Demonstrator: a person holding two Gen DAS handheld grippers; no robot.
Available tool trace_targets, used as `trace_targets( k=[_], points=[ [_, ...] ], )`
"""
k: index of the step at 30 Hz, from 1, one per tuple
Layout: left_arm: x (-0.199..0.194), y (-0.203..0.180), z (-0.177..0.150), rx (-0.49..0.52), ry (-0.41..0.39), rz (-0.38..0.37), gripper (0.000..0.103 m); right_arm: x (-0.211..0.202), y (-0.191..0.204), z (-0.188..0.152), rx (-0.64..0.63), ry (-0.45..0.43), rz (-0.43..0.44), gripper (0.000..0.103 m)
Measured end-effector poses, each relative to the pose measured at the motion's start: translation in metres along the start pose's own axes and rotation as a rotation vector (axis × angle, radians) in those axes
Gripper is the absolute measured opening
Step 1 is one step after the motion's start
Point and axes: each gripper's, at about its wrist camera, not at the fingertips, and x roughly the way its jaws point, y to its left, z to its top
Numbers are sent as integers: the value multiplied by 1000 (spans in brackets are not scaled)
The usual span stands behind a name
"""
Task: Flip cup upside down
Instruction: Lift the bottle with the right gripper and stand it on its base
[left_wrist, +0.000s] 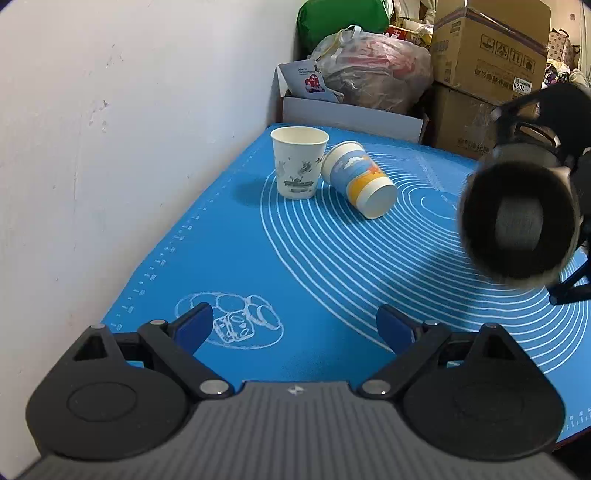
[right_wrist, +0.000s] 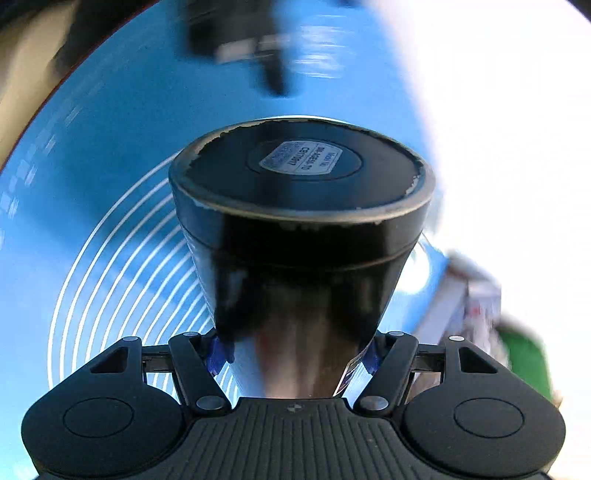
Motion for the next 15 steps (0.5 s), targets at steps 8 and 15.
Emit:
trace_targets(
  k=[8, 15],
  points=[
    [-4, -18, 9, 29, -18, -21, 94, -20, -50, -66, 716, -160, 40, 65],
    [-4, -35, 18, 59, -33, -36, 94, -23, -35, -116, 1206, -271, 42, 65]
  ],
)
